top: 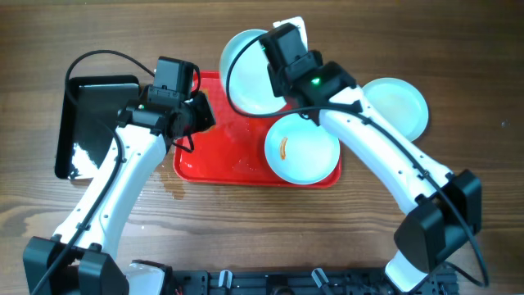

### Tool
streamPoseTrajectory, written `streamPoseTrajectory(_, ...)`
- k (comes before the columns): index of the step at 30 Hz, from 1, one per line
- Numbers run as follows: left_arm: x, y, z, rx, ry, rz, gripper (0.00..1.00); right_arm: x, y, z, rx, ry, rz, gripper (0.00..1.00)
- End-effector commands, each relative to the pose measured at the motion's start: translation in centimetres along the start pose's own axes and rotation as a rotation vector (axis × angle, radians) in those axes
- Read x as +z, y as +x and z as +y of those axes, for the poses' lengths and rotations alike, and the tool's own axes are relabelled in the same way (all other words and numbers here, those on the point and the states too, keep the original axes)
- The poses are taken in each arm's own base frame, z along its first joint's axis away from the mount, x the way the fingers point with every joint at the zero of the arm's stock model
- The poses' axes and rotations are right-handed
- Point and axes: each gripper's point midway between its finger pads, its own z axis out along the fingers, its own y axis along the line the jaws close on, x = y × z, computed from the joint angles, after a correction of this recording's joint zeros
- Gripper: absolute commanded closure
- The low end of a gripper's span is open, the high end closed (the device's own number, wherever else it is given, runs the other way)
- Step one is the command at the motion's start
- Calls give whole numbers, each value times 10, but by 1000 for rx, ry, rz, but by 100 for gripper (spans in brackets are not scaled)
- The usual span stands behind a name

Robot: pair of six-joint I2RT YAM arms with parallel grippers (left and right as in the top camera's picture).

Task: Clean dirty plates on tray and stack at the side
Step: 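Lift the scrubbed plate by its rim with the right gripper, then stack the plate onto the cleaned plate right of the red tray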

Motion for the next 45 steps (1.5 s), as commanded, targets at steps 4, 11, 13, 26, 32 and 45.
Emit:
streamPoseTrajectory(4,2,3,-2,-14,17,22,96,-41,-25,-27,-212,361,-123,96)
streamPoseTrajectory(11,2,4,-1,-14,15,25,96,-74,-37,-36,-231,576,-199,96)
streamPoseTrajectory(13,2,4,-1,-14,15,25,96,-80,-40,-36,-262,612,-205,96)
streamPoseTrajectory(26,2,4,-1,-14,14,27,96,-84,-40,-34,-293,623,-204,96)
streamPoseTrajectory(32,3,4,-1,-14,14,27,96,-77,-37,-25,-256,549,-207,96)
streamPoseTrajectory(45,8,4,2,-15,-1,33,96,-20,16,-26,226,-218,143,96)
